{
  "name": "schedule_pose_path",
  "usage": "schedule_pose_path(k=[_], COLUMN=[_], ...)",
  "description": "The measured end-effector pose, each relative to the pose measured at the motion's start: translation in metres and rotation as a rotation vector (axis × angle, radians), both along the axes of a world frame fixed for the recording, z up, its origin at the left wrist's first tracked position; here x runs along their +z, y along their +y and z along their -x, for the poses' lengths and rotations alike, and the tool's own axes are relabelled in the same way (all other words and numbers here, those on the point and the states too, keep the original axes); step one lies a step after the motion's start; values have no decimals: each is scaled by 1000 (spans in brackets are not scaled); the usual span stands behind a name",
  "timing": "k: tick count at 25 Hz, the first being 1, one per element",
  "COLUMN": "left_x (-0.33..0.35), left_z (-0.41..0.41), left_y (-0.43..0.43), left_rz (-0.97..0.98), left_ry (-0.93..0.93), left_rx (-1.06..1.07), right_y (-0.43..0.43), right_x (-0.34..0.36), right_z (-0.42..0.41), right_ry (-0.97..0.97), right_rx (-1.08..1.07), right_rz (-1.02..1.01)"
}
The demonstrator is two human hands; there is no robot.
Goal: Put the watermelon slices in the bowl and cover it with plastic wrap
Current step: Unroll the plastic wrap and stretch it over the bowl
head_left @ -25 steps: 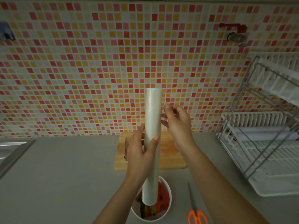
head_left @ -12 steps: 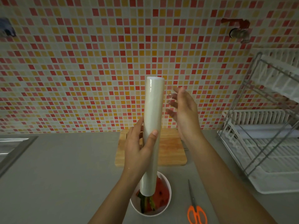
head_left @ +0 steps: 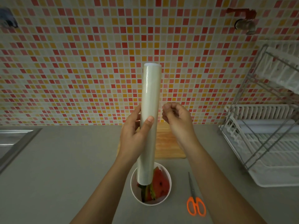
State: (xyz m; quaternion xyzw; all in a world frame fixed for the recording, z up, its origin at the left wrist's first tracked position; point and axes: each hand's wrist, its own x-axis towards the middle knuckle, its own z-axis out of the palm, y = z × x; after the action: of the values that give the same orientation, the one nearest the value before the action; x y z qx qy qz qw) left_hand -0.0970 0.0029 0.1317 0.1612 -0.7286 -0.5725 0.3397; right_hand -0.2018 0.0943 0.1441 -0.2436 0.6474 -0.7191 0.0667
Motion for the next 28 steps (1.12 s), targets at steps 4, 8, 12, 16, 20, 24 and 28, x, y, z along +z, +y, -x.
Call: schedule_pose_path(k=[4, 8, 12, 16, 20, 24, 28], left_x=[0, 2, 5, 10, 13, 17, 18], left_z=[3, 6, 9, 13, 15, 15, 15], left_y=[-2, -5, -5, -10, -11, -14, -17], left_rz=[-6, -14, 8, 2, 7, -8, -37], left_ry=[-22, -23, -13, 25, 42, 69, 79], left_rx=[11, -1, -16, -14, -27, -8, -38], right_y=[5, 7, 14, 19, 21, 24, 23], right_x=[-10, -7, -12, -23, -30, -42, -49], right_z=[-7, 0, -3, -10, -4, -13, -8], right_ry=[-25, 77, -5, 67, 139, 109, 187], right_rx=[108, 13, 65, 184, 55, 218, 159], right_rz=[-55, -166, -129, -241, -225, -274, -297])
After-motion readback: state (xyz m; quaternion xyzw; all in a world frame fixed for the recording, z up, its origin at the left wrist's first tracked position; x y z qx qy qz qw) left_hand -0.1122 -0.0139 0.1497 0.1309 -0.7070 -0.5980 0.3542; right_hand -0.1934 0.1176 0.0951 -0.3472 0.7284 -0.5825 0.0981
